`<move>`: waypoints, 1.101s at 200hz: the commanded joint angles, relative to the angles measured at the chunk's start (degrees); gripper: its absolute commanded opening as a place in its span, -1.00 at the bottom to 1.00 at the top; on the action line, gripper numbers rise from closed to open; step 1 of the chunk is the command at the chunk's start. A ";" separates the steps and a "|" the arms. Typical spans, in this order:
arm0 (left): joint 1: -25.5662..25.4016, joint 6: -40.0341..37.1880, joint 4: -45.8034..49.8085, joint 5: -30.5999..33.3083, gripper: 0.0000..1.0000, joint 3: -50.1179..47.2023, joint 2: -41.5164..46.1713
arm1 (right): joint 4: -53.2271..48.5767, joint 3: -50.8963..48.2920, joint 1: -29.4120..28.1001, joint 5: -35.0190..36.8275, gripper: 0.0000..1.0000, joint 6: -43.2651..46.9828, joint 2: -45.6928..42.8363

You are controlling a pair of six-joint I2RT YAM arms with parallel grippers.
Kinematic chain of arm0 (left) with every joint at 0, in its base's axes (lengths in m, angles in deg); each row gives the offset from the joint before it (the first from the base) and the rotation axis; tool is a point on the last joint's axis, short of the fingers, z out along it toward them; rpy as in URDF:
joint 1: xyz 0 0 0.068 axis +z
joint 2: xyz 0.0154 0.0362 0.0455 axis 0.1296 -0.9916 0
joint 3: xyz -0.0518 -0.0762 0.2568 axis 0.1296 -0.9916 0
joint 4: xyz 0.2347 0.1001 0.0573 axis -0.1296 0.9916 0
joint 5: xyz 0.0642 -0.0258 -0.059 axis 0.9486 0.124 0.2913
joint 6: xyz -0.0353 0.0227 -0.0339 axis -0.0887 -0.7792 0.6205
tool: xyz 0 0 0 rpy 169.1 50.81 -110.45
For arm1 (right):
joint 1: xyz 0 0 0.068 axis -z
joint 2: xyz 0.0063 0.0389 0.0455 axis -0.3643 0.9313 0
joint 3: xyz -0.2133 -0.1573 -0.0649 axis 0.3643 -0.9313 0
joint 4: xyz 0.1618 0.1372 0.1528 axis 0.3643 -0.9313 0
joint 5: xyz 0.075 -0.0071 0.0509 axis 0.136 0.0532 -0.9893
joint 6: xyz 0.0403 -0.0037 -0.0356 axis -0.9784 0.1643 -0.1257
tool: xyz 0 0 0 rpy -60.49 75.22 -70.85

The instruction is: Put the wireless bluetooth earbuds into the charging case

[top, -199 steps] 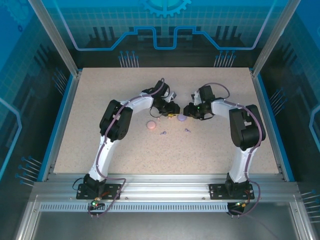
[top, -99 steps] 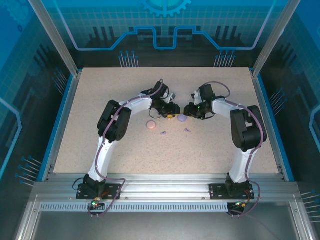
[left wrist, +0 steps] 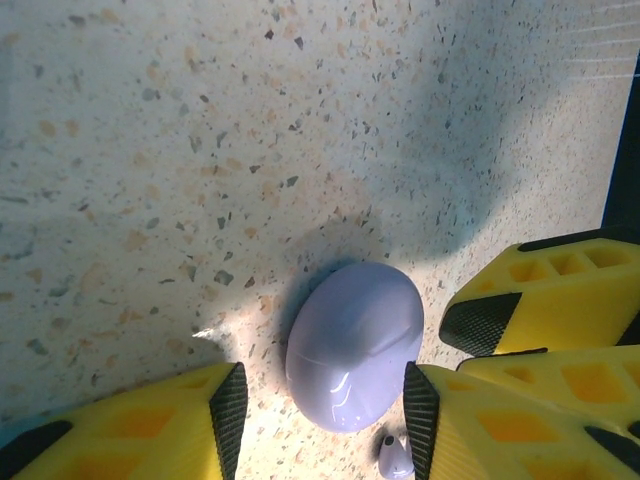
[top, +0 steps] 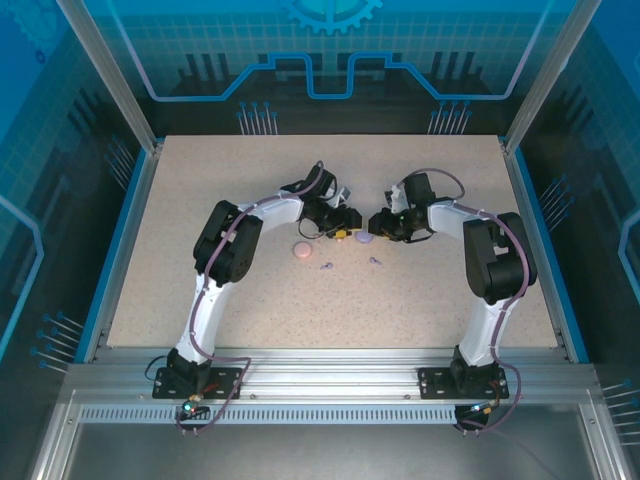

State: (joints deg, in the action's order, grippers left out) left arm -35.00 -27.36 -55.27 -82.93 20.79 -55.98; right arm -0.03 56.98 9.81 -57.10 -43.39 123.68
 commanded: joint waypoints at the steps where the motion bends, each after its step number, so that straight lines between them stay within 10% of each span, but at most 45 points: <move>1: -0.54 1.82 -1.01 -2.19 -0.03 -0.77 2.27 | 0.47 -0.41 0.73 -1.35 -0.41 -1.22 1.24; 220: -1.64 8.60 -7.68 -3.37 -0.13 -4.79 1.36 | 2.51 -2.33 0.96 -1.07 -0.66 -3.42 5.42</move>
State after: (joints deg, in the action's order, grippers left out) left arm -35.74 -21.89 -60.86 -84.15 17.77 -55.52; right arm 3.47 56.33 10.55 -58.59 -46.06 126.39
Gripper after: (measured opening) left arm 0.448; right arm 0.175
